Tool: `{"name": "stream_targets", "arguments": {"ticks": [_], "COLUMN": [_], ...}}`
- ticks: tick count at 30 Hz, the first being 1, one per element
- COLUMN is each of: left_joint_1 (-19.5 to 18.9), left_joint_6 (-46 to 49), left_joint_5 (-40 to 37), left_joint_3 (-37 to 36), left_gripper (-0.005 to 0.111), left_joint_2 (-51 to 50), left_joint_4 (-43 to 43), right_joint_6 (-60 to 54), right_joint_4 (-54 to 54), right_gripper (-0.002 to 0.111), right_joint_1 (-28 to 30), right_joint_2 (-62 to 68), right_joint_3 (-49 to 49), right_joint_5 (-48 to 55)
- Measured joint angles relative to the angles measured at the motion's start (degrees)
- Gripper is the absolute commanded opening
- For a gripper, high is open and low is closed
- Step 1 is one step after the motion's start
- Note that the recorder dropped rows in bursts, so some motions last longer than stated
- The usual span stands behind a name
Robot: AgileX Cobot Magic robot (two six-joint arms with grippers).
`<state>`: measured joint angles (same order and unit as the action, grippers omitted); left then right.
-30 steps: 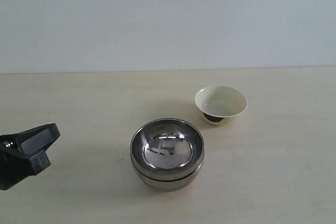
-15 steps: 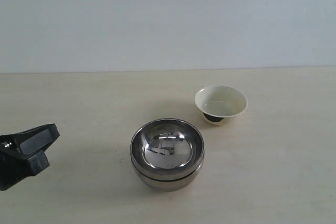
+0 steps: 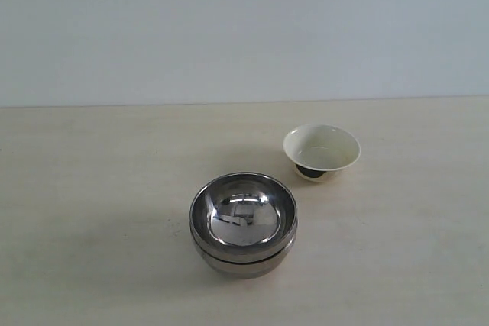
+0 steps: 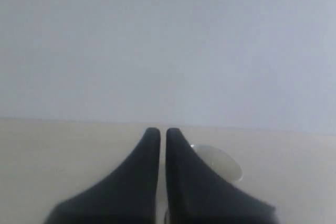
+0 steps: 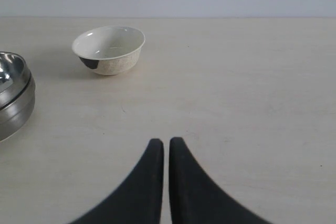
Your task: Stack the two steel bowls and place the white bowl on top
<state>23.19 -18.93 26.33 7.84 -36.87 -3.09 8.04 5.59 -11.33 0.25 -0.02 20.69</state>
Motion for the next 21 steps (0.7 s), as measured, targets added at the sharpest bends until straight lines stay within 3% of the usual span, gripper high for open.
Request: {"name": "stream_targets", "arguments": {"ticks": [9, 21], "left_joint_1": [-7.68, -13.56], "left_joint_6": [0.59, 0.59], "left_joint_5": [-9.73, -11.08], "left_joint_3": [-0.4, -6.87], "left_gripper": [0.004, 0.004], "left_joint_2": [19.16, 36.2], "left_joint_4": [0.0, 0.0], "right_joint_6": [0.0, 0.0], "right_joint_4": [0.0, -0.12], "right_gripper": [0.0, 0.0], "right_joint_1": [0.0, 0.0], "right_joint_2": [0.0, 0.0], "right_joint_3": [0.0, 0.0], "right_joint_5": [0.0, 0.0]}}
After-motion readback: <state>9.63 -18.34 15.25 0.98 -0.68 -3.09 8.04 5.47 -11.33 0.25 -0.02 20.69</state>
